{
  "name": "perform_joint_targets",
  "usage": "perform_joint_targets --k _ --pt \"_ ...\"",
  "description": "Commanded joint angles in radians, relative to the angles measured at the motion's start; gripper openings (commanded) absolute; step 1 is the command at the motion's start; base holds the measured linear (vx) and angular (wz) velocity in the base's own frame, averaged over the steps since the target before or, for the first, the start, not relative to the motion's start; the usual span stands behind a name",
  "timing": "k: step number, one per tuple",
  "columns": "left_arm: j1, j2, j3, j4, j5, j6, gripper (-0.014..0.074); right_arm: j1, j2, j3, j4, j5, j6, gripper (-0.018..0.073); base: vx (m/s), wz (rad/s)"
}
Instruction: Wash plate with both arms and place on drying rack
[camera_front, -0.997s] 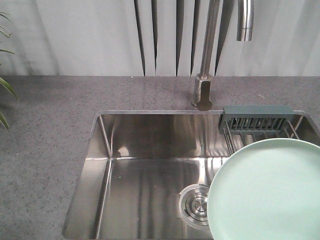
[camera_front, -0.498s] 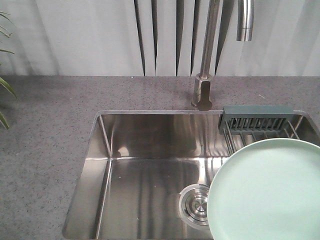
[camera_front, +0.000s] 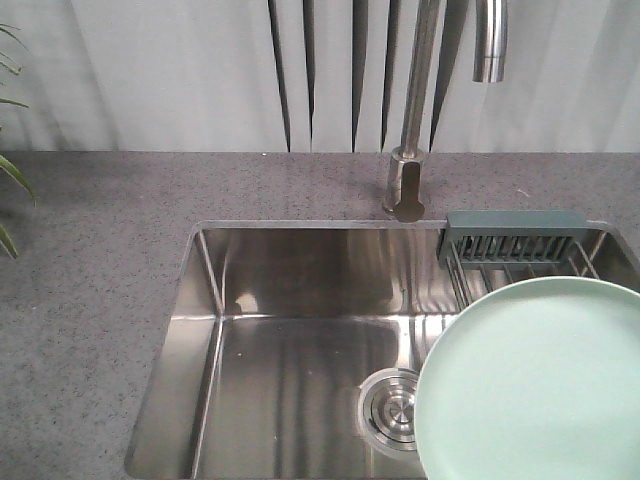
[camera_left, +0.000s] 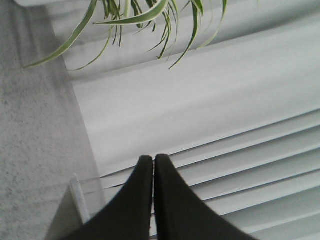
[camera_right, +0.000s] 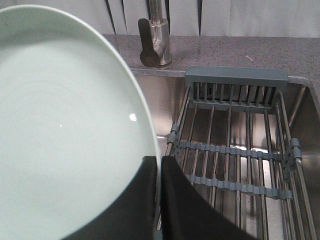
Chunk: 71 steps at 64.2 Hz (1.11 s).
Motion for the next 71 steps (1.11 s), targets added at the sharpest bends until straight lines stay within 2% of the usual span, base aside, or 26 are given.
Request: perform_joint_targets --k 1,8,18,29,34,38,43,45,46,51,55,56,60,65,71 --pt "0.001 -0.015 -0.075 -0.055 -0.025 -0.027 -0.0006 -0.003 0.013 -0.025 -0.003 -0.080 -0.001 -0.0005 0.00 0.00" --pt "0.001 -0.013 -0.192 -0.020 0.035 -0.006 -0.0006 -0.003 0.013 -0.025 -0.003 -0.080 -0.001 -0.0005 0.00 0.00" --pt "0.001 0.036 -0.356 0.033 0.047 0.136 -0.0006 -0.003 0.013 -0.025 -0.003 -0.080 -0.001 -0.0005 0.00 0.00" --pt "0.001 0.197 -0.490 0.012 0.155 0.294 -0.0006 -0.003 0.013 -0.025 -0.003 -0.080 -0.001 -0.0005 0.00 0.00" --pt "0.001 0.295 -0.539 -0.043 0.213 0.383 -0.0006 -0.003 0.013 -0.025 -0.003 -0.080 -0.001 -0.0005 0.00 0.00" --pt "0.001 0.361 -0.576 -0.134 0.246 0.488 -0.0006 -0.003 0.013 -0.025 -0.003 -0.080 -0.001 -0.0005 0.00 0.00" --pt "0.001 0.462 -0.624 -0.293 0.289 0.678 -0.0006 -0.003 0.013 -0.025 -0.003 -0.080 -0.001 -0.0005 0.00 0.00" --pt "0.001 0.497 -0.644 -0.361 0.311 0.785 -0.0006 -0.003 0.013 -0.025 -0.003 -0.080 -0.001 -0.0005 0.00 0.00" --pt "0.001 0.523 -0.653 -0.417 0.328 0.853 -0.0006 -0.003 0.013 -0.025 -0.003 -0.080 -0.001 -0.0005 0.00 0.00" --pt "0.001 0.623 -0.694 -0.651 0.395 1.092 -0.0006 -0.003 0.013 -0.025 -0.003 -0.080 -0.001 -0.0005 0.00 0.00" --pt "0.001 0.706 -0.721 -0.853 0.481 1.344 -0.0006 -0.003 0.013 -0.025 -0.003 -0.080 -0.001 -0.0005 0.00 0.00" --pt "0.001 0.724 -0.728 -0.918 0.501 1.394 -0.0006 -0.003 0.013 -0.025 -0.003 -0.080 -0.001 -0.0005 0.00 0.00" --pt "0.001 0.806 -0.746 -1.096 0.591 1.612 -0.0003 -0.003 0.013 -0.025 -0.003 -0.080 -0.001 -0.0005 0.00 0.00" --pt "0.001 0.910 -0.787 -1.105 0.706 1.767 0.0002 -0.003 0.013 -0.025 -0.003 -0.080 -0.001 -0.0005 0.00 0.00" --pt "-0.001 1.016 -0.839 -1.105 0.848 1.778 0.0029 -0.003 0.013 -0.025 -0.003 -0.080 -0.001 -0.0005 0.00 0.00"
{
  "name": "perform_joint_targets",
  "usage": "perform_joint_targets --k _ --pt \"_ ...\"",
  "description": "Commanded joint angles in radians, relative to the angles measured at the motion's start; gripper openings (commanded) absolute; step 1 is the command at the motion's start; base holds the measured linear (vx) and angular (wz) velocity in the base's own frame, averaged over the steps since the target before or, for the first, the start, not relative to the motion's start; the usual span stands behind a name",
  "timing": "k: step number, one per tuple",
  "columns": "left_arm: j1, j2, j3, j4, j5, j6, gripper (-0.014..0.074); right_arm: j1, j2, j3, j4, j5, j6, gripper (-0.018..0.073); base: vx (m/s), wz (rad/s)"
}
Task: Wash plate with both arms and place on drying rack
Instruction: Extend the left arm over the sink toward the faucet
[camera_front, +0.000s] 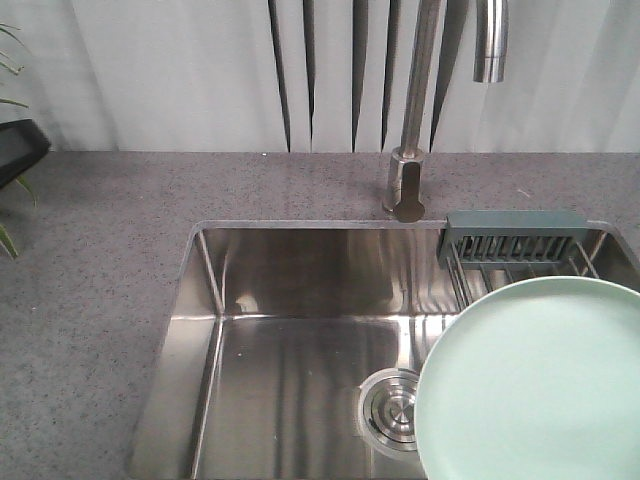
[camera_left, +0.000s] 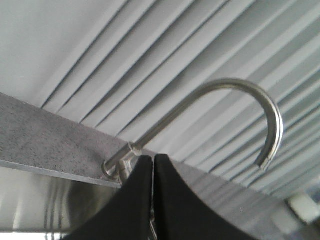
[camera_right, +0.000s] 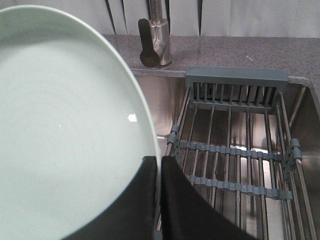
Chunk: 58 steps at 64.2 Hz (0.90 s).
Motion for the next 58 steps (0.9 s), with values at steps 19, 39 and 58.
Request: perform_joint_targets --k 19,39,58 --pt "-0.151 0.368 -0.250 -0.117 0.152 0.141 0.0404 -0.003 0.013 -0.025 -0.003 -0.080 -0.001 -0.0005 0.00 0.00" --pt "-0.361 0.686 -0.539 -0.117 0.032 0.141 0.0638 -0.003 0.013 -0.025 -0.003 -0.080 -0.001 -0.0005 0.00 0.00" --pt "-0.462 0.965 -0.825 -0.117 -0.025 0.120 0.0574 -0.003 0.013 -0.025 -0.003 -0.079 -0.001 -0.0005 0.00 0.00"
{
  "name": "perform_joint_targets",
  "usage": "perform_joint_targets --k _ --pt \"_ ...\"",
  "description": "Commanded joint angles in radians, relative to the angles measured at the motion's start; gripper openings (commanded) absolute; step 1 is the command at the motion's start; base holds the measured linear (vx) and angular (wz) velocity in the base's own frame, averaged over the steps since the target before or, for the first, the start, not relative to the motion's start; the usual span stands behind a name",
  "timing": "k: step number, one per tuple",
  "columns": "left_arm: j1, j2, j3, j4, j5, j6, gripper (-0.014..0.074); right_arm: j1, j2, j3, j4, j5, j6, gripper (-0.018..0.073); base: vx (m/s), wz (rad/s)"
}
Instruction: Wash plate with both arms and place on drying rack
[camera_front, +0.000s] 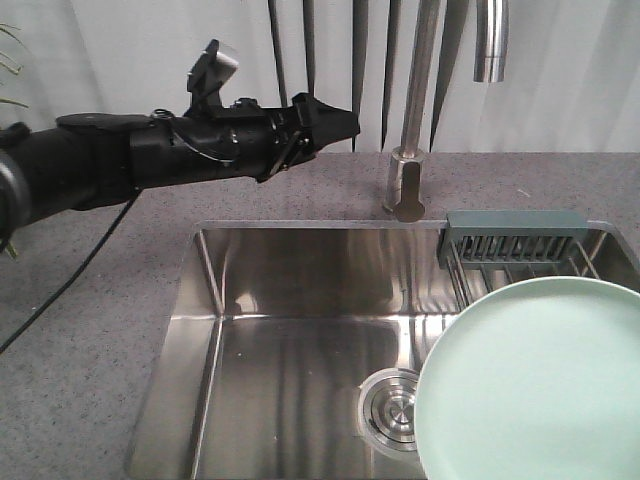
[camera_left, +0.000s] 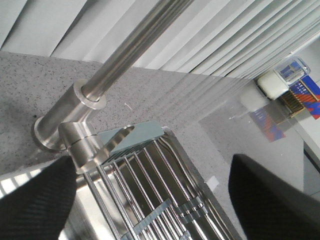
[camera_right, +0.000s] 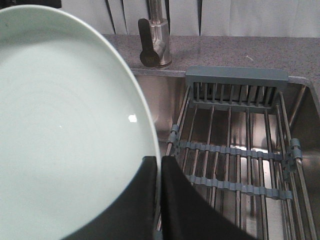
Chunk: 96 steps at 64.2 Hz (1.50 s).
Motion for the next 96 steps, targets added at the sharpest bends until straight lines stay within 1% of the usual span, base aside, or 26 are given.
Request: perform_joint_targets --k 1,4,10,22,30,45,59,75,89,96 --pt "-0.022 0.020 -0.106 -0.100 0.015 -0.019 0.0574 -0.003 0.013 -0.025 -0.003 -0.079 -0.001 -0.0005 0.00 0.00" --pt "-0.031 0.056 -0.149 -0.100 0.014 -0.039 0.0574 -0.003 0.013 -0.025 -0.003 -0.079 -0.001 -0.0005 0.00 0.00" --pt "-0.045 0.121 -0.236 -0.100 0.010 -0.042 0.0574 -0.003 0.013 -0.025 -0.003 -0.079 -0.001 -0.0005 0.00 0.00" --pt "-0.065 0.243 -0.394 -0.100 -0.009 -0.071 0.0574 -0.003 0.013 -0.025 -0.003 -0.079 -0.001 -0.0005 0.00 0.00" --pt "-0.079 0.306 -0.470 -0.100 -0.020 -0.106 0.0574 -0.003 0.013 -0.025 -0.003 -0.079 -0.001 -0.0005 0.00 0.00" --pt "-0.123 0.387 -0.583 -0.100 -0.024 -0.116 0.0574 -0.003 0.013 -0.025 -0.003 -0.080 -0.001 -0.0005 0.00 0.00" --pt "-0.155 0.415 -0.611 -0.100 -0.038 -0.135 0.0574 -0.003 0.013 -0.025 -0.003 -0.079 -0.001 -0.0005 0.00 0.00" --pt "-0.183 0.427 -0.611 -0.100 0.022 -0.158 0.0573 -0.003 0.013 -0.025 -0.003 -0.079 -0.001 -0.0005 0.00 0.00" --pt "-0.204 0.427 -0.611 -0.096 0.137 -0.160 0.0573 -0.003 0.013 -0.025 -0.003 -0.079 -0.001 -0.0005 0.00 0.00" --pt "-0.205 0.427 -0.610 -0.095 0.196 -0.167 0.0573 -0.003 0.013 -0.025 -0.003 -0.079 -0.001 -0.0005 0.00 0.00"
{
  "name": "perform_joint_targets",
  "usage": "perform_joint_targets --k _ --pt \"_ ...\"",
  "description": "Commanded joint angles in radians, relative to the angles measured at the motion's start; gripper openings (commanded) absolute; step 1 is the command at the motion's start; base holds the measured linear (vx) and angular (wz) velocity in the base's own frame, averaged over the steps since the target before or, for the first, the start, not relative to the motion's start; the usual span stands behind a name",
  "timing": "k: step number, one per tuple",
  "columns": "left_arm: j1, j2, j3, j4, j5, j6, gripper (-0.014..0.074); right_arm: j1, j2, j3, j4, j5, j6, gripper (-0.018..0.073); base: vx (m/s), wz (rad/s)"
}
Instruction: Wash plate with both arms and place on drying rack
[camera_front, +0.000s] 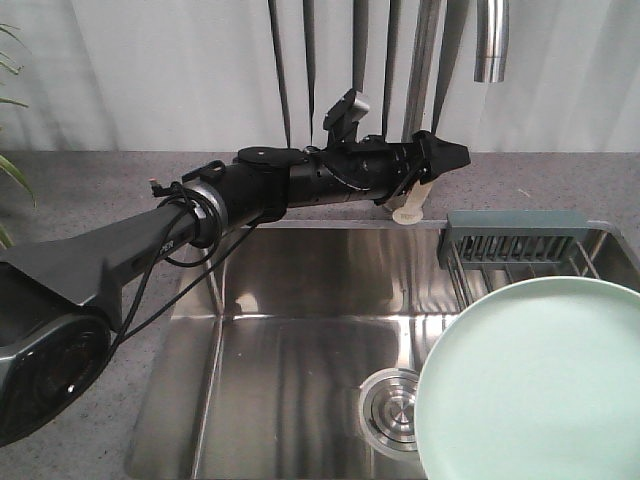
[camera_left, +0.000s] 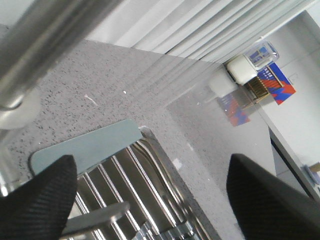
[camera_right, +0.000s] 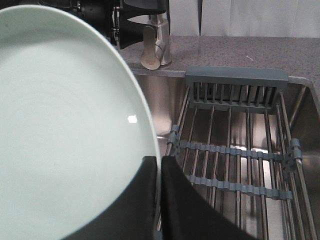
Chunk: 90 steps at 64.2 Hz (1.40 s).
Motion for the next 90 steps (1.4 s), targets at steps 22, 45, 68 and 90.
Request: perform_joint_targets --k 22,45,68,90 --pt "-0.027 -0.078 -0.043 -0.103 0.194 -0.025 0.0557 -0.003 0.013 -0.025 -0.003 -0.079 -0.001 -0.0005 0.00 0.00" --pt "0.129 -0.100 -0.043 -0.089 0.415 -0.157 0.0302 -0.003 0.013 -0.025 -0.003 -0.079 -0.001 -0.0005 0.00 0.00" --pt "0.288 -0.122 -0.043 -0.012 0.615 -0.316 -0.0006 -0.003 0.013 -0.025 -0.003 -0.079 -0.001 -0.0005 0.00 0.00" --pt "0.389 -0.365 -0.043 0.477 0.615 -0.447 -0.0006 -0.003 0.013 -0.025 -0.003 -0.079 -0.001 -0.0005 0.00 0.00"
